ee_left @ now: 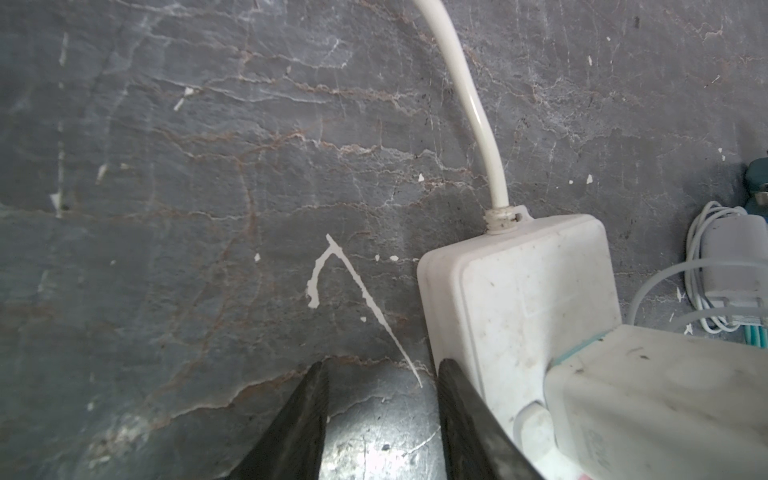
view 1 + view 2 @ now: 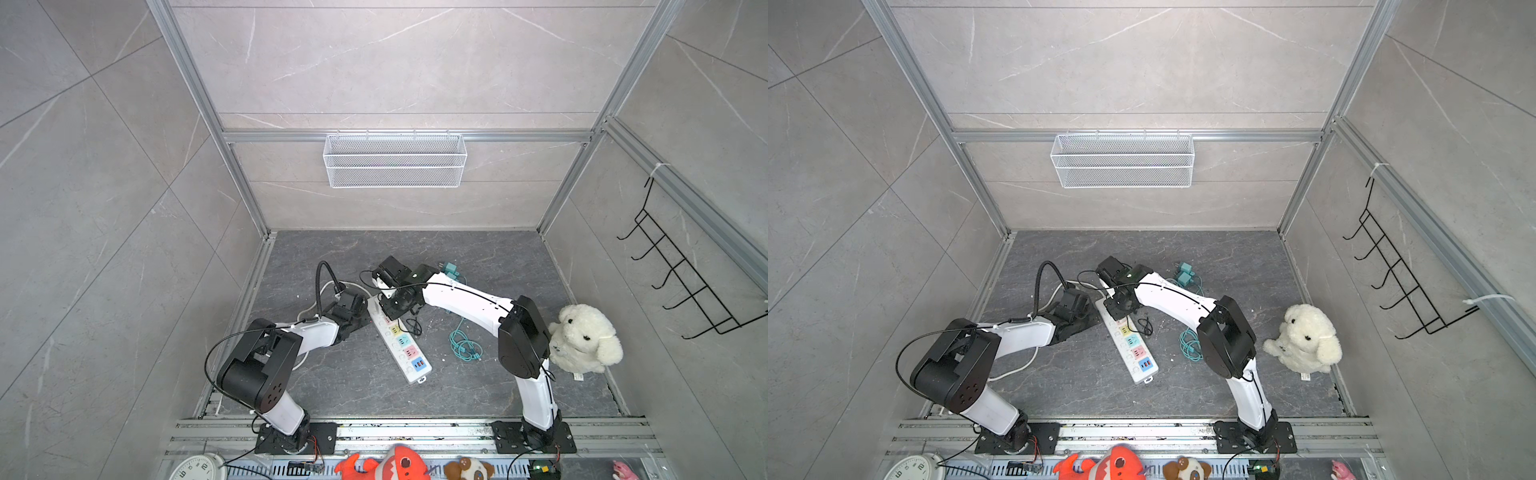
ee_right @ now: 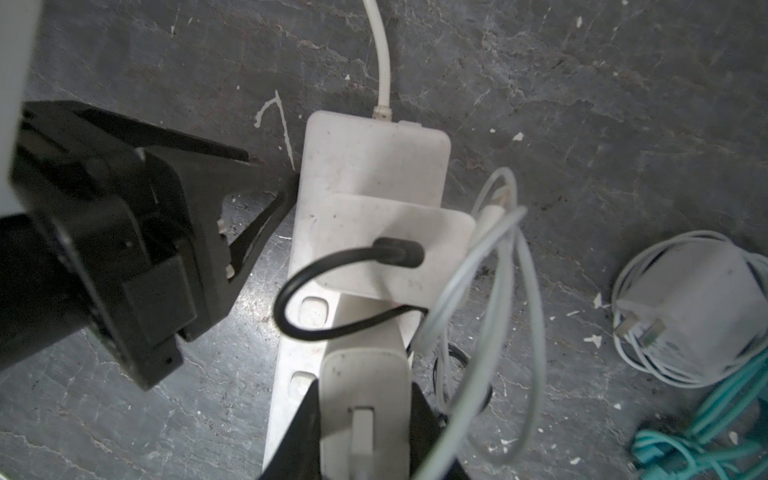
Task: Insert the plug
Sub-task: 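Press the white charger down into the pink socket with the right gripper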
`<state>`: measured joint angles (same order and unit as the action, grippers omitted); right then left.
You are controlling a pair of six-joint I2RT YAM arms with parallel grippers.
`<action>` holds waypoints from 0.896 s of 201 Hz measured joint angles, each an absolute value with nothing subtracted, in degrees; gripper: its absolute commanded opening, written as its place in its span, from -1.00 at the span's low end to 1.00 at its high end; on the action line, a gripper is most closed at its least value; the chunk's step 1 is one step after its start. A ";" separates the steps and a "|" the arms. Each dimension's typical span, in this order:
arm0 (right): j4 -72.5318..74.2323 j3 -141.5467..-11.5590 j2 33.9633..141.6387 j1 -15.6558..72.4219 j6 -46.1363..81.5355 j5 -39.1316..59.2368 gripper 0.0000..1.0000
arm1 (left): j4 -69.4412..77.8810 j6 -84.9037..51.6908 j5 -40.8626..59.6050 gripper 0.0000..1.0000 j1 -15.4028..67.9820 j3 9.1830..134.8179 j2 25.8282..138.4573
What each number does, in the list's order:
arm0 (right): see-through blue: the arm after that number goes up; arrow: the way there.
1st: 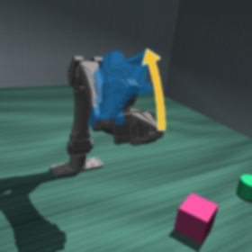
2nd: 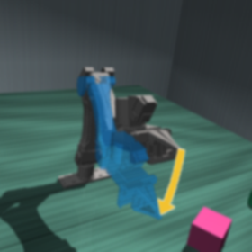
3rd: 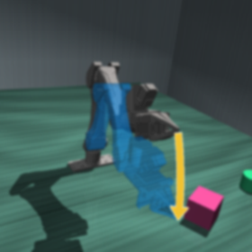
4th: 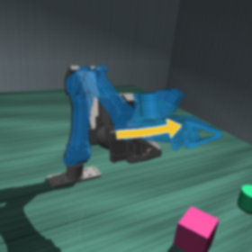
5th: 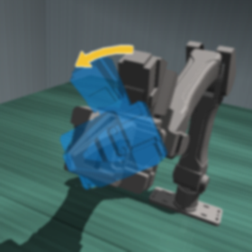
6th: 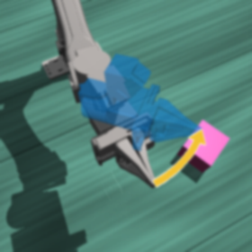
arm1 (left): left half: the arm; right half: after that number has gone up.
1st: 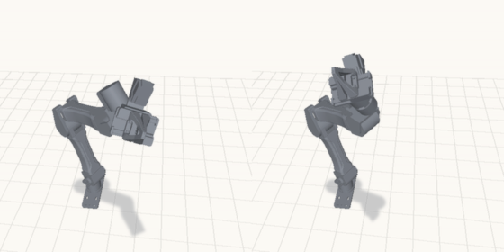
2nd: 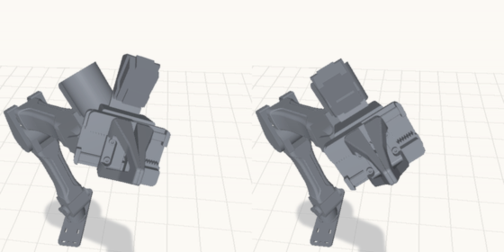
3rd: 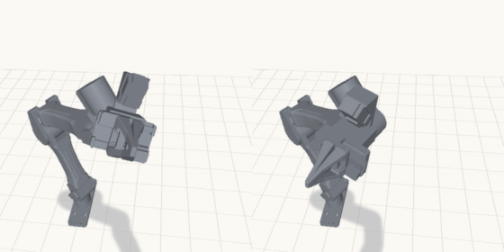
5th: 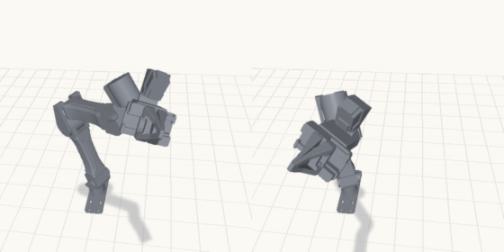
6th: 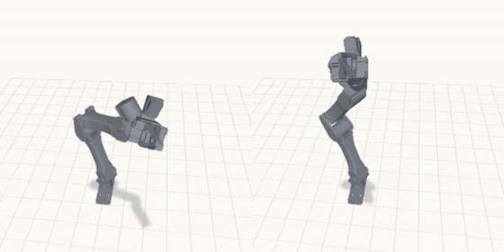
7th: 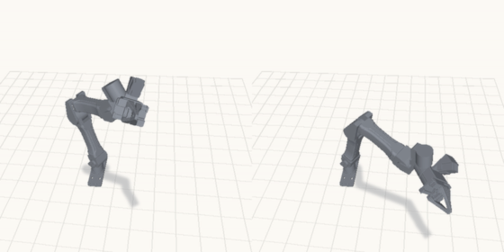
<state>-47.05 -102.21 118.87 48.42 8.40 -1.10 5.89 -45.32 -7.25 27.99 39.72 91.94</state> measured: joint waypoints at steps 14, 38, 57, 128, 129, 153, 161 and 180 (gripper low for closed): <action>-47.07 -102.21 118.87 48.56 8.62 -1.10 -1.00 | 5.93 -45.32 -7.22 -0.07 27.99 39.72 91.94; -47.42 -102.21 118.87 49.08 9.30 -1.17 -1.00 | 5.98 -45.32 -7.20 -0.07 27.99 39.70 91.94; -47.53 -102.21 118.87 49.39 9.54 -1.41 -1.00 | 6.04 -45.32 -7.20 -0.07 27.99 39.62 91.85; -48.40 -103.09 120.03 49.78 12.82 -3.27 -1.00 | 6.50 -45.28 -6.85 -0.07 28.01 38.50 90.91; -48.40 -103.09 120.05 49.78 12.86 -3.29 -1.00 | 6.50 -45.28 -6.87 -0.07 28.01 38.48 90.89; -48.51 -103.35 120.55 49.91 13.80 -3.57 -1.00 | 6.46 -45.08 -6.87 -0.07 28.01 38.11 90.45; -48.60 -103.46 120.66 49.91 14.02 -3.60 -1.00 | 6.48 -45.04 -6.87 -0.07 28.01 38.00 90.41; -49.23 -104.12 121.08 49.91 14.66 -3.68 -1.00 | 6.37 -44.95 -6.87 -0.07 28.01 37.98 90.30</action>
<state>-49.23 -104.12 121.08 49.91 14.66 -3.68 6.37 -44.95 -6.87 28.01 37.98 90.30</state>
